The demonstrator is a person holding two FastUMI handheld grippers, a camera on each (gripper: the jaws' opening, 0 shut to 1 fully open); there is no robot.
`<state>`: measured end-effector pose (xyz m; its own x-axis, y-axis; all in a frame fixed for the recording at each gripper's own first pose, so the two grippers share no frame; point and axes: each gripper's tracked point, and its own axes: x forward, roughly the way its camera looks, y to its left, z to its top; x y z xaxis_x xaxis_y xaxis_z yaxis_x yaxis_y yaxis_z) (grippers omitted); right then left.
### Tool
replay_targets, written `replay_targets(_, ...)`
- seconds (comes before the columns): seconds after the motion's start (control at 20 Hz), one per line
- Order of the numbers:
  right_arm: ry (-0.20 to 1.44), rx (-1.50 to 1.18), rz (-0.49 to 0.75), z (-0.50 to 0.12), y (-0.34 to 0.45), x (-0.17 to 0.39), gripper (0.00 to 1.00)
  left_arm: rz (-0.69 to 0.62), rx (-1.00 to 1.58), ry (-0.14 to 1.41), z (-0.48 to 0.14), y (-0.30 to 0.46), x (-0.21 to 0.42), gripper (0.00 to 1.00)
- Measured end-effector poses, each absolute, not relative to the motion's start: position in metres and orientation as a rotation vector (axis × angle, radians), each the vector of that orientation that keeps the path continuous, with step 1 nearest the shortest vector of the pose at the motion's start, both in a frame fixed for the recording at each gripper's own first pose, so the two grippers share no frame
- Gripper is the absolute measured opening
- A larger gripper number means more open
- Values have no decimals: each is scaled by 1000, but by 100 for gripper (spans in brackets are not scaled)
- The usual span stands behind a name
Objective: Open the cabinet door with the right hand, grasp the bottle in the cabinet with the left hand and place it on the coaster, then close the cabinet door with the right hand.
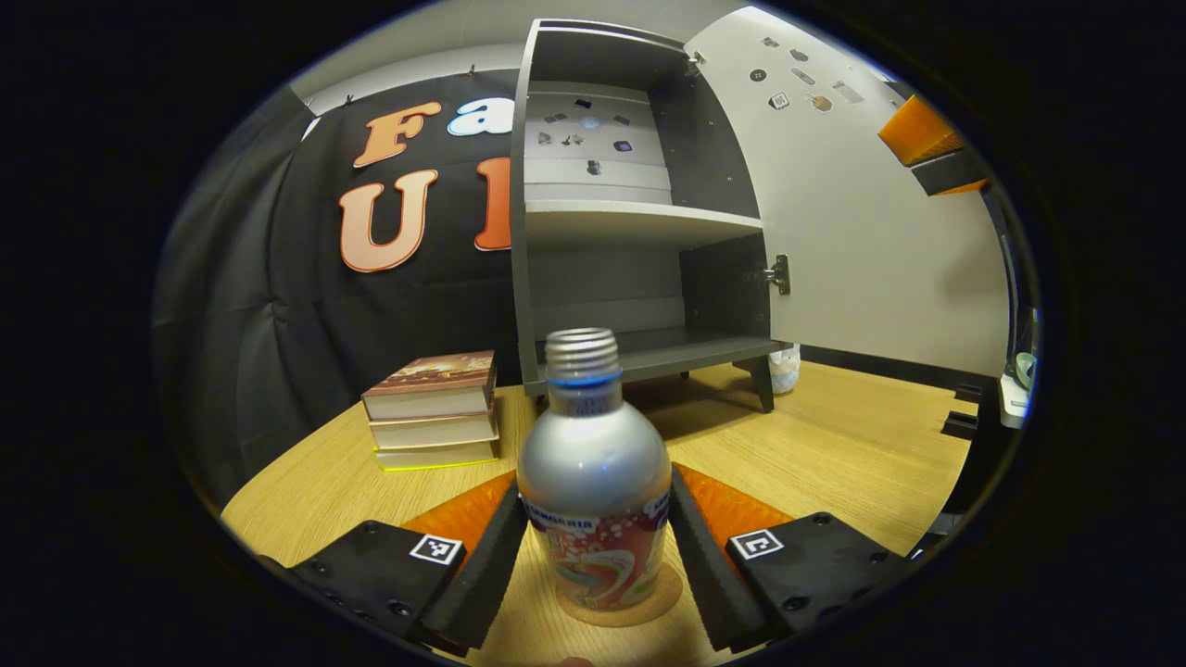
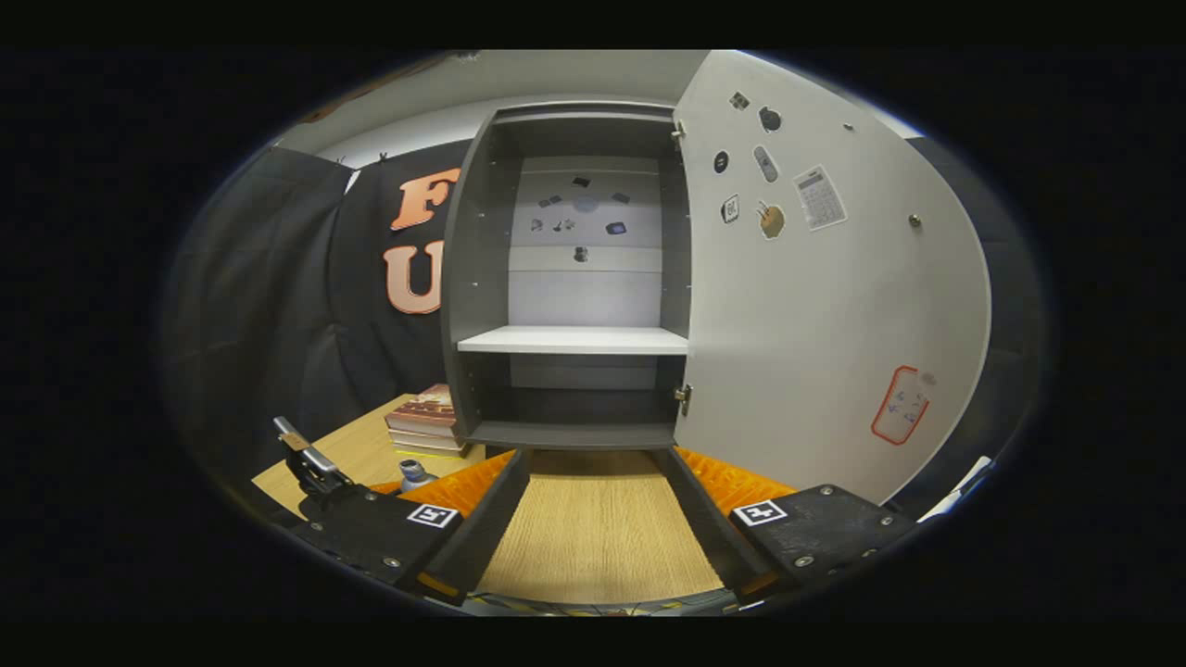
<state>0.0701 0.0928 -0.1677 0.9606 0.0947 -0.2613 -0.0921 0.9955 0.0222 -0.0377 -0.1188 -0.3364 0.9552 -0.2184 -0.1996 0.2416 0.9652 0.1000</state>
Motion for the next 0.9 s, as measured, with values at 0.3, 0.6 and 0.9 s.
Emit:
replay_targets(0.3, 250, -11, 77, -151, 89, 67, 92, -241, 99, 144, -296, -123, -21, 96)
replay_targets(0.6, 214, -24, 9, -122, 85, 64, 92, -249, 53, 120, -245, -124, -9, 98)
replay_targets(0.9, 159, -2, -20, -94, 86, 60, 93, -224, 35, 114, -199, -112, -9, 98)
